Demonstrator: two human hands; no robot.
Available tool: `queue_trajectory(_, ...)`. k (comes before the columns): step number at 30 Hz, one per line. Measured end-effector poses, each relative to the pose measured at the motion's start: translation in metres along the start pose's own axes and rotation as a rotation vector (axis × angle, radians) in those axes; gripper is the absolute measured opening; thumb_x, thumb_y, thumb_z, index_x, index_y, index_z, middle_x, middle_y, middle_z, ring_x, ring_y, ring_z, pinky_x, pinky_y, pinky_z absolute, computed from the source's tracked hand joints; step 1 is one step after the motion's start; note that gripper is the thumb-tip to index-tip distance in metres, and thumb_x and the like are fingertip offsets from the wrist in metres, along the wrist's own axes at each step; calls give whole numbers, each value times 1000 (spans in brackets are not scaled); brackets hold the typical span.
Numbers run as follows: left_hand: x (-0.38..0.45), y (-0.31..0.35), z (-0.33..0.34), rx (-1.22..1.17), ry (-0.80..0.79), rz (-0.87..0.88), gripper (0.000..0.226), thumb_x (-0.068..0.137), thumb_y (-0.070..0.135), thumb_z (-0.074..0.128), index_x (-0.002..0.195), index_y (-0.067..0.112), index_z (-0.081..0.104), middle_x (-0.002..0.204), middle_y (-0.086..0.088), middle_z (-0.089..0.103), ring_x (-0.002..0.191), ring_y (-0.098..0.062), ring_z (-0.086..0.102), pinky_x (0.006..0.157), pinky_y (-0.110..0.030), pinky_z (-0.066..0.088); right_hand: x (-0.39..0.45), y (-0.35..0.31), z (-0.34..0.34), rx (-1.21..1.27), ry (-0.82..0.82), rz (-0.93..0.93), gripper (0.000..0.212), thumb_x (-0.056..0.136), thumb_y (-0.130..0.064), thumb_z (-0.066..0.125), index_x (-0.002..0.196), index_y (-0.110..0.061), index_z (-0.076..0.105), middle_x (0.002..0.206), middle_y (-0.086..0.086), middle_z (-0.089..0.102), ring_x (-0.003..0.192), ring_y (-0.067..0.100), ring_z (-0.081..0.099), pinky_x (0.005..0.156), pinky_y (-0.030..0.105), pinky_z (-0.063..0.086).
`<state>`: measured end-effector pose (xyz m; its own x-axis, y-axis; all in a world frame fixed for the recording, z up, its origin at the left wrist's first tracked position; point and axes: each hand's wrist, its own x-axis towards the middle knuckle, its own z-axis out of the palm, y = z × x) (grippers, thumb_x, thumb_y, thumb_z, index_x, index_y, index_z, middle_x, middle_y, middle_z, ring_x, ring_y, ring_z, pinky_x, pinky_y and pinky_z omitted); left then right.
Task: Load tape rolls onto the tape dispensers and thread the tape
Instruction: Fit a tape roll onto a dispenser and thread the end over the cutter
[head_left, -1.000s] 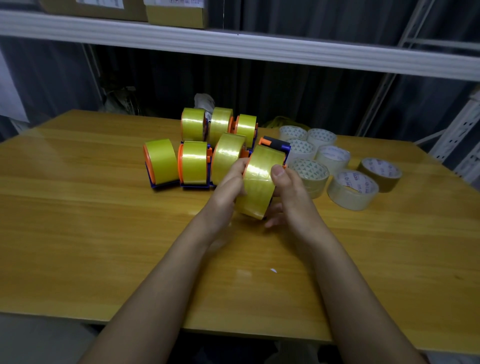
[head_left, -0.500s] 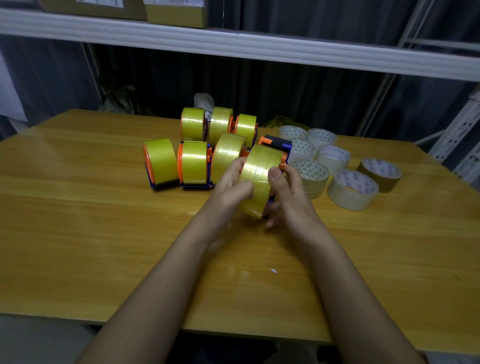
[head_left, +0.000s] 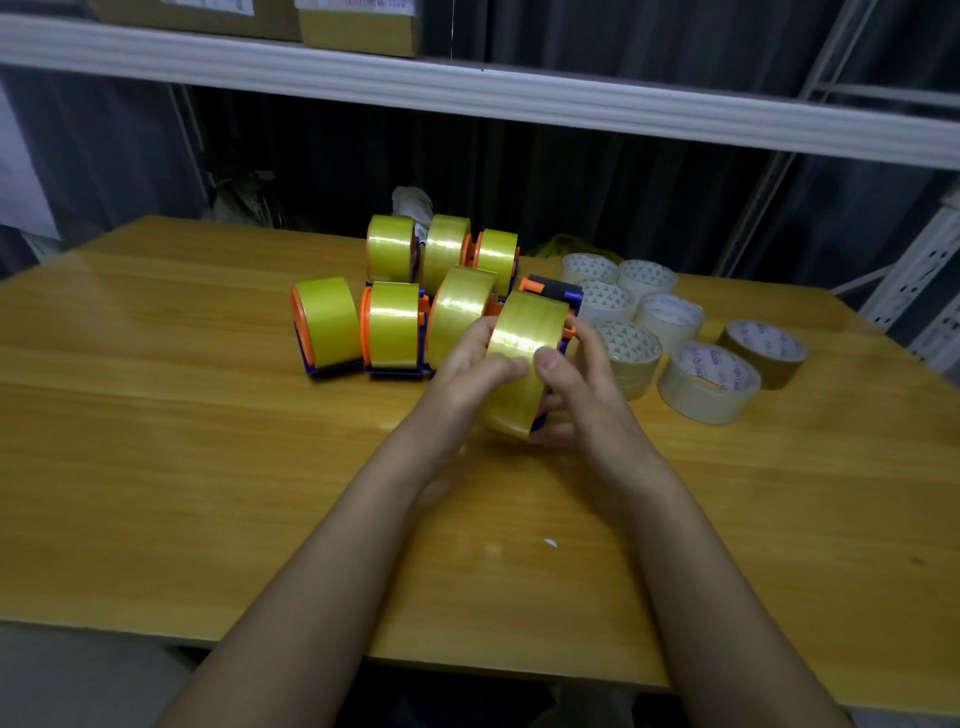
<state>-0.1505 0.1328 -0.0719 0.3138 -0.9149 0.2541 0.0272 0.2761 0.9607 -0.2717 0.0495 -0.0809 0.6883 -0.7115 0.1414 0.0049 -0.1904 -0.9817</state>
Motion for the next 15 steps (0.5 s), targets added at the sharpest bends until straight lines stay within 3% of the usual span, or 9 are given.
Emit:
queue_trajectory(2, 0, 2, -3, -16, 22, -11, 40, 76, 26, 50, 115, 20, 58, 100, -1, 66, 94, -17, 64, 76, -30, 52, -3, 0, 0, -78, 11, -115, 92, 70, -53, 69, 147, -41, 21, 135, -3, 43, 103, 8, 62, 71, 25, 56)
queue_trajectory(5, 0, 5, -5, -34, 93, -53, 79, 65, 44, 57, 137, 13, 45, 130, -12, 55, 119, -29, 53, 98, -47, 45, -6, 0, 0, -235, -18, -263, 105, 64, -51, 75, 148, -47, 12, 150, -8, 25, 126, 5, 45, 90, 21, 51)
queue_trajectory(6, 0, 5, -4, -35, 101, -57, 81, 64, 44, 58, 138, 12, 44, 130, -13, 55, 119, -29, 52, 98, -47, 45, -6, -2, 0, -213, -28, -272, 107, 63, -51, 75, 148, -48, 9, 150, -11, 24, 128, 2, 41, 91, 17, 48)
queue_trajectory(8, 0, 6, -2, -20, 90, -20, 59, 71, 32, 54, 126, 13, 52, 111, -7, 63, 103, -22, 60, 83, -36, 51, -5, -2, 1, -95, -16, -209, 106, 62, -57, 69, 147, -46, 7, 142, -18, 29, 124, -2, 44, 85, 13, 49)
queue_trajectory(10, -1, 7, 1, -10, 70, -9, 43, 75, 23, 46, 117, 15, 55, 99, -8, 63, 93, -23, 61, 75, -34, 51, -2, -1, 1, -58, -5, -118, 103, 63, -65, 64, 148, -46, 10, 140, -15, 35, 118, 4, 52, 88, 24, 54)
queue_trajectory(12, -2, 7, 2, -16, 67, -7, 43, 77, 22, 45, 118, 13, 55, 101, -11, 62, 95, -27, 60, 77, -38, 51, 0, 1, 2, -18, -38, -45, 100, 64, -66, 65, 148, -46, 15, 141, -7, 41, 117, 10, 56, 90, 37, 56)
queue_trajectory(15, -3, 7, 1, -2, 70, -3, 42, 77, 24, 45, 116, 16, 56, 98, -7, 63, 91, -19, 62, 74, -32, 52, 0, 3, 3, 14, -33, -30, 94, 69, -56, 70, 147, -45, 19, 139, -5, 44, 113, 11, 59, 84, 33, 58)
